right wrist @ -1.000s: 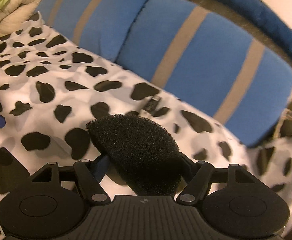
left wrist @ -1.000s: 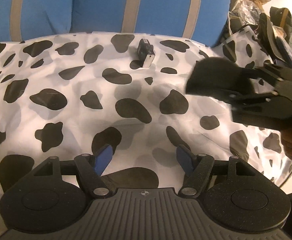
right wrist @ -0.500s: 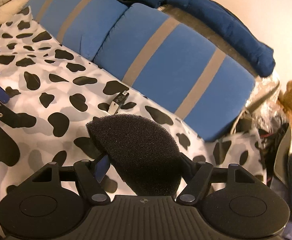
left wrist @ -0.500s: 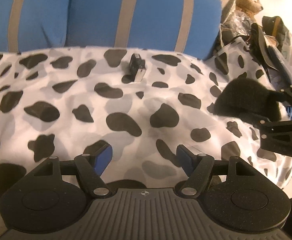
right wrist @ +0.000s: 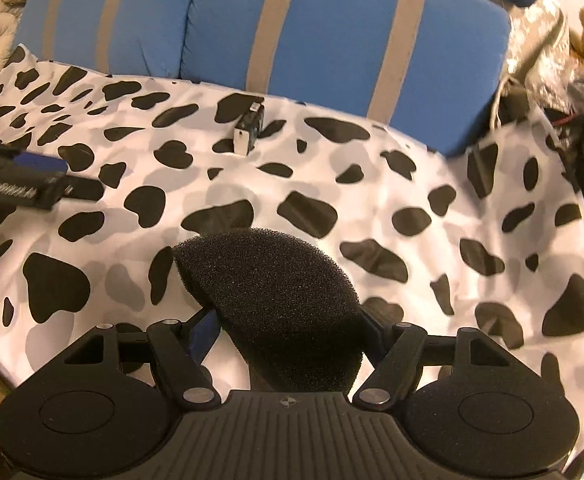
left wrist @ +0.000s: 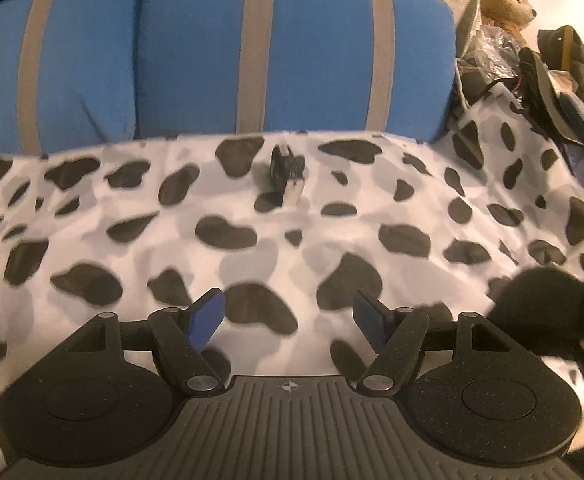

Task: Organize soft objects
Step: 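Grasp the small black-and-white box with the left tool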

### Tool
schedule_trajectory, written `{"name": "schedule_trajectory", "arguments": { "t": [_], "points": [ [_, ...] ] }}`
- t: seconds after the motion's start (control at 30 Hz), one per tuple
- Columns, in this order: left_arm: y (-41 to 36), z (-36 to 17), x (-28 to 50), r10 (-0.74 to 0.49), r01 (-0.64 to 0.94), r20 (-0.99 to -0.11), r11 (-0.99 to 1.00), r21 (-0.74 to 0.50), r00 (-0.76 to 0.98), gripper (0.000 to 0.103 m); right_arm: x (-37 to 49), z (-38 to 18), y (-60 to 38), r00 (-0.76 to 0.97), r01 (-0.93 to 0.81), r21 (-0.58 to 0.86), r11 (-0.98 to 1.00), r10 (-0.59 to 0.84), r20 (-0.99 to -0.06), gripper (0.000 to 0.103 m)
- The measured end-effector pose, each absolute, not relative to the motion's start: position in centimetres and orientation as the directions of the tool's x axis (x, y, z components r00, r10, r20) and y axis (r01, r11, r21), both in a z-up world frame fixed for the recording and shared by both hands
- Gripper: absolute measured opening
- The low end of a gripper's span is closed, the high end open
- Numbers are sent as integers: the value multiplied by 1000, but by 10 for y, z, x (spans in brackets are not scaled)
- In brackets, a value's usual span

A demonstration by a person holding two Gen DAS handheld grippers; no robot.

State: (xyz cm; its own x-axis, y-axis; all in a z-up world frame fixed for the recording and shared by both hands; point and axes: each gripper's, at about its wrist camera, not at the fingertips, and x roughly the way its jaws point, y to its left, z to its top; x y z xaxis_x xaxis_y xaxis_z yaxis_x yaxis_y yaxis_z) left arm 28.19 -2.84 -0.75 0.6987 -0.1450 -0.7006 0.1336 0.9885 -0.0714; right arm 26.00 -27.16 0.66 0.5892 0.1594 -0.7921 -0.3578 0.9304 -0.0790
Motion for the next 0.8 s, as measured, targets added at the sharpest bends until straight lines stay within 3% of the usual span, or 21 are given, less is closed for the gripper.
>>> {"name": "schedule_trajectory", "arguments": {
  "t": [0.37,0.8],
  "points": [
    [-62,-29,343,-111,145,-645,989,0,756,70,267,-2,-289,510,-319,-2,948,170,-843,74],
    [-68,-86,404,-47,74,-657,997,13,752,70,269,-2,-284,475,-365,37,930,220,-852,74]
  ]
}}
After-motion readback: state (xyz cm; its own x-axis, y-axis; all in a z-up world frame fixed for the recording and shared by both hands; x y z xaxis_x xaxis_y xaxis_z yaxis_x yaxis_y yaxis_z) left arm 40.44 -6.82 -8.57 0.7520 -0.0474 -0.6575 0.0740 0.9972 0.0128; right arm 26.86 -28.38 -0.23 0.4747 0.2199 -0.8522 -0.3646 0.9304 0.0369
